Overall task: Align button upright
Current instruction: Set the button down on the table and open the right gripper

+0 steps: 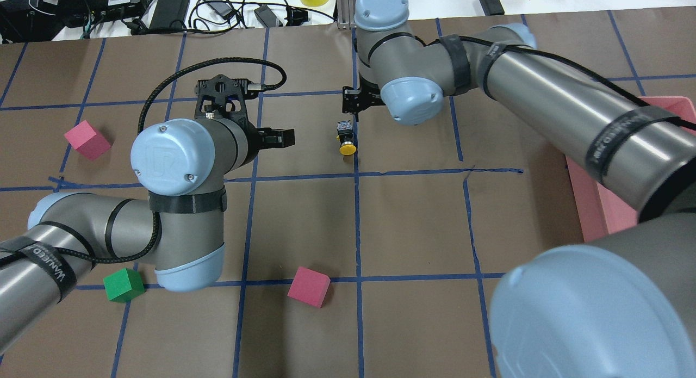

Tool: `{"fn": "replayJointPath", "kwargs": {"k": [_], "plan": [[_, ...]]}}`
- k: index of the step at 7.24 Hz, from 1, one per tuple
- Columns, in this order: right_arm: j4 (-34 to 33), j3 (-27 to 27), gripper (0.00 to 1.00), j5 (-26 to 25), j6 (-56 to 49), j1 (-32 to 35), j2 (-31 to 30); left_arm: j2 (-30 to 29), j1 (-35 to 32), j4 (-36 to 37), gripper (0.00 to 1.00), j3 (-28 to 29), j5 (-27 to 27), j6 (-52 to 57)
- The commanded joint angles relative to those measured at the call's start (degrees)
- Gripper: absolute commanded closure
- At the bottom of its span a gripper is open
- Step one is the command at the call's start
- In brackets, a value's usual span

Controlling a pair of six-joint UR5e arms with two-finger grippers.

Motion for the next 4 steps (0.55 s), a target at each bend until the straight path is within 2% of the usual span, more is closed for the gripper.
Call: {"fn": "replayJointPath", "kwargs": {"k": [1, 2, 4], "plan": [[11.4, 2.9, 0.0, -1.0, -5.9, -6.8, -10.6, -6.8, -2.2, 9.7, 0.0, 0.7, 0.9, -1.7], [18.1, 2.5, 0.0, -1.2, -5.9, -7.4, -13.6, -10.2, -3.1, 11.7, 0.0, 2.6, 2.7, -3.0], [22.3, 2.3, 0.0, -0.3, -6.0, -7.4, -19.2, -16.3, -8.8, 11.9, 0.0, 9.0, 8.2, -7.8]]}}
